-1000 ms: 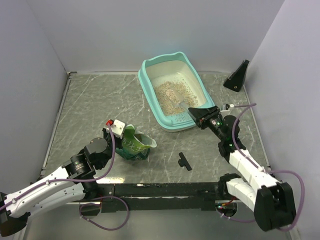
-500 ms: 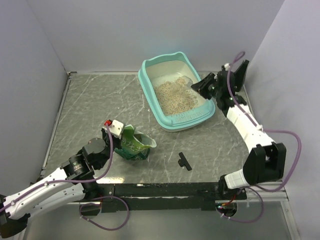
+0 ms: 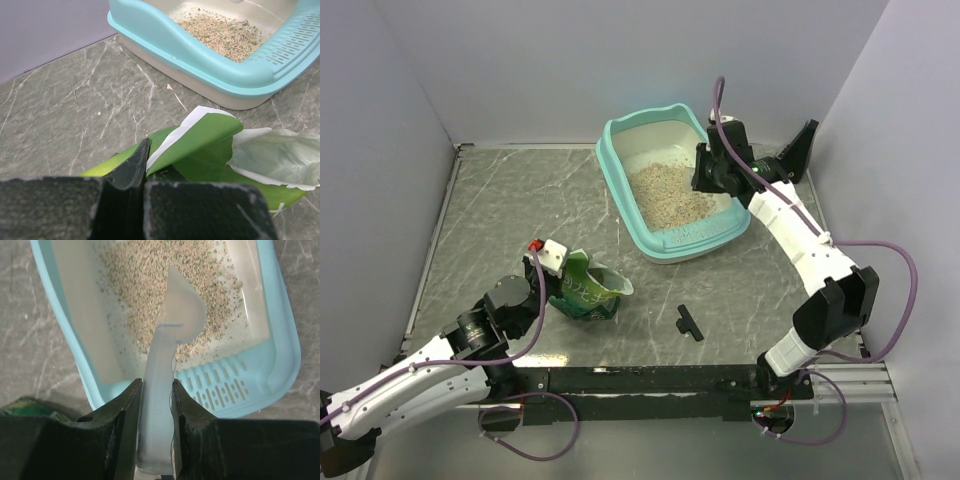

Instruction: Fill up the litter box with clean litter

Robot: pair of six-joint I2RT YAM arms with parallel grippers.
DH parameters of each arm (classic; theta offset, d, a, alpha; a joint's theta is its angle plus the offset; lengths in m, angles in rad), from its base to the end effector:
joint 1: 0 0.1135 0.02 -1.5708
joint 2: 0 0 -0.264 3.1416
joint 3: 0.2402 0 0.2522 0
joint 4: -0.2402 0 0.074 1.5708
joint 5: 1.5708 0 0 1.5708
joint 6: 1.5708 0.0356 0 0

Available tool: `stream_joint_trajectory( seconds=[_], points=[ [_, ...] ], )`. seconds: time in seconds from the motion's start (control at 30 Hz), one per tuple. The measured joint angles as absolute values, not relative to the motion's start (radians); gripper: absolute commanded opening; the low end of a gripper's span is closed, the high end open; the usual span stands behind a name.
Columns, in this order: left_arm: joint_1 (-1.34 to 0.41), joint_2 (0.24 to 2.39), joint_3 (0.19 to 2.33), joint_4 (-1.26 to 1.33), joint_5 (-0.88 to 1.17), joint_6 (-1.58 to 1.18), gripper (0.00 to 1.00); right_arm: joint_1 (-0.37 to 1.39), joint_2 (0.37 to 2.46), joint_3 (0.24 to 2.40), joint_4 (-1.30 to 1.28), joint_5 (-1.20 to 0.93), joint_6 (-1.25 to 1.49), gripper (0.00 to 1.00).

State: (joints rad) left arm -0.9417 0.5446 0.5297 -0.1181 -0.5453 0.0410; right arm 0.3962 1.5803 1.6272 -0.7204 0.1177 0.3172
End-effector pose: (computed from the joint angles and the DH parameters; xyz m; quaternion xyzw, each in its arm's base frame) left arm 0.0994 -0.1052 0.2928 0.1856 0.7227 -0.0936 0.6592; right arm 0.3244 0.1312 0.3807 -0.0100 0.8998 0.1015 0.4242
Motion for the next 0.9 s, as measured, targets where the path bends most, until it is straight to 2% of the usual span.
stream_joint_trajectory(
  seconds=[0.3, 0.57, 0.73, 0.9],
  points=[
    [-0.940, 0.566, 0.530, -0.118, -0.529, 0.041, 0.01, 0.478, 1.373, 1.591, -0.811, 0.101, 0.282, 0.00],
    [-0.936, 0.587, 0.530, -0.118, -0.509, 0.041, 0.01, 0.534, 1.082, 1.546, -0.891, -0.209, 0.263, 0.00],
    [-0.935, 0.586, 0.532, -0.118, -0.501, 0.041, 0.01, 0.594, 1.018, 1.501, -0.941, -0.368, 0.247, 0.00],
    [-0.935, 0.580, 0.532, -0.118, -0.501, 0.041, 0.01, 0.684, 0.999, 1.443, -0.968, -0.408, 0.249, 0.00]
  ],
)
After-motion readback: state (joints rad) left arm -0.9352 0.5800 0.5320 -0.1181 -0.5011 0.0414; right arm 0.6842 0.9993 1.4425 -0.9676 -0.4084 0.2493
